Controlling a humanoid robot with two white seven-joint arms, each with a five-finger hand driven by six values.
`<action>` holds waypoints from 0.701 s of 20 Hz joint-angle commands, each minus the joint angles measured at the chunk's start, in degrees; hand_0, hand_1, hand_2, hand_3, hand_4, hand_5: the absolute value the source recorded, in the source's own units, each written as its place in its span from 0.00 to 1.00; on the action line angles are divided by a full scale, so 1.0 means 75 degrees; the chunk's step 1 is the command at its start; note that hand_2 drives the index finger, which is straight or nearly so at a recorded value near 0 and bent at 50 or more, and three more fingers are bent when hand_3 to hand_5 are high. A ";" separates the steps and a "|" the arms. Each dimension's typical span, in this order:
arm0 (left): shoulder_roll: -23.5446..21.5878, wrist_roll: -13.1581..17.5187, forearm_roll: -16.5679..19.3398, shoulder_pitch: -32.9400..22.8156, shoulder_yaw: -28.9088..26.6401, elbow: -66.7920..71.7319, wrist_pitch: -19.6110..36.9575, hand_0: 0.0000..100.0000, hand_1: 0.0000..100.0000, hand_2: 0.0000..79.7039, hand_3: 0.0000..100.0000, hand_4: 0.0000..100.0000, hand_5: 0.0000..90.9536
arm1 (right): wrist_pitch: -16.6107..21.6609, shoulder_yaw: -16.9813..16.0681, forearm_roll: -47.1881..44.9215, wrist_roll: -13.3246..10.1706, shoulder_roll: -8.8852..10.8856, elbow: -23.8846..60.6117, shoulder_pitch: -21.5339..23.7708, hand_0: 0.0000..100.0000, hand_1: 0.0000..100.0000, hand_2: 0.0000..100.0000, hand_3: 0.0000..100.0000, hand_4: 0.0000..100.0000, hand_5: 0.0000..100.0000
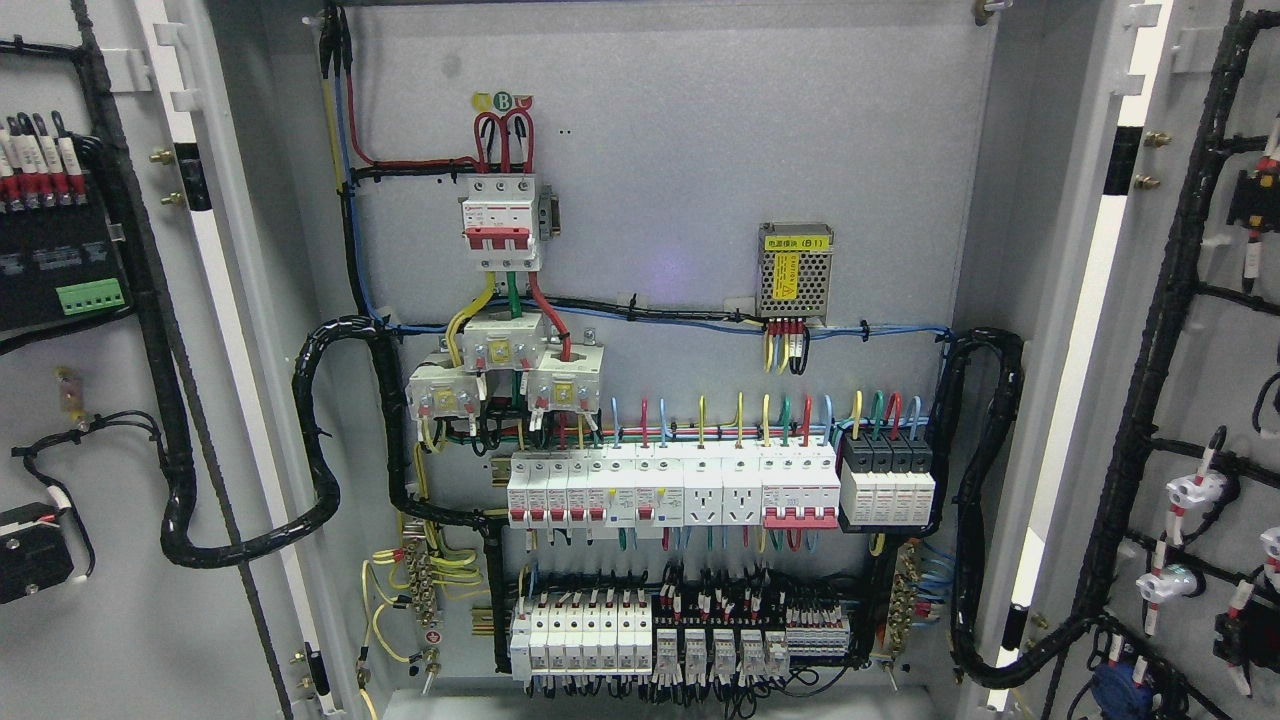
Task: Open door with both hands
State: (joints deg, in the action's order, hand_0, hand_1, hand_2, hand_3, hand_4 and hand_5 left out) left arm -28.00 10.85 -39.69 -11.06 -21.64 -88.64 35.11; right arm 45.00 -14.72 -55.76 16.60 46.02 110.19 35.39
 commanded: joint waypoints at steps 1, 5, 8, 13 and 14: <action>0.0124 -0.0006 -0.0017 -0.0399 0.0213 -0.1141 0.0041 0.00 0.00 0.00 0.00 0.03 0.00 | 0.1464 0.0134 0.0063 0.0002 0.0192 0.0155 -0.0066 0.11 0.00 0.00 0.00 0.00 0.00; 0.0241 -0.0006 0.0041 -0.0529 0.0576 -0.1376 0.0170 0.00 0.00 0.00 0.00 0.03 0.00 | 0.1464 0.0544 0.0110 0.0002 0.0251 0.0167 -0.0264 0.11 0.00 0.00 0.00 0.00 0.00; 0.0229 -0.0017 0.0065 -0.0645 0.0962 -0.1622 0.0170 0.00 0.00 0.00 0.00 0.03 0.00 | 0.1464 0.0895 0.0344 0.0002 0.0263 0.0167 -0.0510 0.11 0.00 0.00 0.00 0.00 0.00; 0.0171 -0.0111 0.0322 -0.0844 0.1794 -0.1763 0.0170 0.00 0.00 0.00 0.00 0.03 0.00 | 0.1453 0.1540 0.0648 0.0002 0.0263 0.0155 -0.1026 0.11 0.00 0.00 0.00 0.00 0.00; 0.0182 -0.0204 0.0439 -0.0903 0.1923 -0.1763 0.0170 0.00 0.00 0.00 0.00 0.03 0.00 | 0.1453 0.1646 0.0788 0.0002 0.0263 0.0155 -0.1073 0.11 0.00 0.00 0.00 0.00 0.00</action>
State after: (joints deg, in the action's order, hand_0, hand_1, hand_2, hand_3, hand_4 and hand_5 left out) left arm -26.95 10.36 -38.46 -16.01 -15.57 -97.14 36.37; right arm 45.00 -9.33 -52.70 16.61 47.39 111.06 30.38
